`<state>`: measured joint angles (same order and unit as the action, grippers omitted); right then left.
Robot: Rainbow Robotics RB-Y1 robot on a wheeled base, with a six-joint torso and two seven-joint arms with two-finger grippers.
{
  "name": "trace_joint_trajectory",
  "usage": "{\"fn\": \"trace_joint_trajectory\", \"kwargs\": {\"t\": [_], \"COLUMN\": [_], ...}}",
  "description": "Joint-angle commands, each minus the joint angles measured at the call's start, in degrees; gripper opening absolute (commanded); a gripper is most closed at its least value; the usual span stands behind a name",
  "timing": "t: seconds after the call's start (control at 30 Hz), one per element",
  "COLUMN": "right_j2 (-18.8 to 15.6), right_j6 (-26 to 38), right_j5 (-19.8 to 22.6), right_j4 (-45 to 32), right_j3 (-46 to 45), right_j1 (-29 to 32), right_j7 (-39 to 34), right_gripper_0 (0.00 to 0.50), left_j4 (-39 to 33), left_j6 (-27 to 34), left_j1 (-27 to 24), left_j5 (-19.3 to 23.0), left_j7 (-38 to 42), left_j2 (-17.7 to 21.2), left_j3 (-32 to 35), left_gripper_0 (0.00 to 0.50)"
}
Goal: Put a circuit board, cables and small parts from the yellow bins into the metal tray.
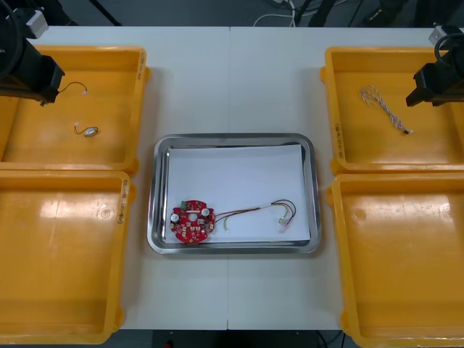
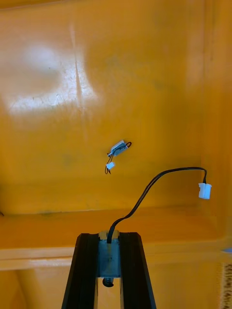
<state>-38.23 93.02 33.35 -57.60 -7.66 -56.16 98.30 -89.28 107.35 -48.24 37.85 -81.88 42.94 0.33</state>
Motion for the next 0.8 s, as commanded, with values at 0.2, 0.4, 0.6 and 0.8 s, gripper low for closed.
{"fn": "trace_joint_trajectory", "kwargs": {"t": [0.2, 0.4, 0.6, 0.8], "right_j2": [-1.85, -0.88, 0.09, 0.97], "right_j6": [-7.33, -11.63, -15.32, -19.28], "right_j5": [-0.66, -0.66, -0.66, 0.13], "right_j4": [8.73, 11.72, 14.71, 17.78], "right_j3": [-1.83, -1.74, -1.74, -1.74], "right_j1": [-6.59, -7.03, -7.39, -7.91], "right_j7": [12.89, 18.95, 23.08, 25.89], "right_gripper_0": [0.500, 0.500, 0.500, 0.500], "left_j4": [-9.42, -12.59, -14.78, -16.19], "left_j6": [2.65, 2.65, 2.65, 1.90], "left_j1": [0.16, 0.16, 0.16, 0.16], "left_j5": [0.91, 1.18, 1.70, 1.79], "left_j7": [9.28, 15.96, 21.41, 26.86], "left_j2": [-1.72, -3.56, -5.23, -6.64], "left_j3": [-2.70, -5.51, -8.76, -12.98], "left_gripper_0": [0.000, 0.000, 0.000, 0.000]}}
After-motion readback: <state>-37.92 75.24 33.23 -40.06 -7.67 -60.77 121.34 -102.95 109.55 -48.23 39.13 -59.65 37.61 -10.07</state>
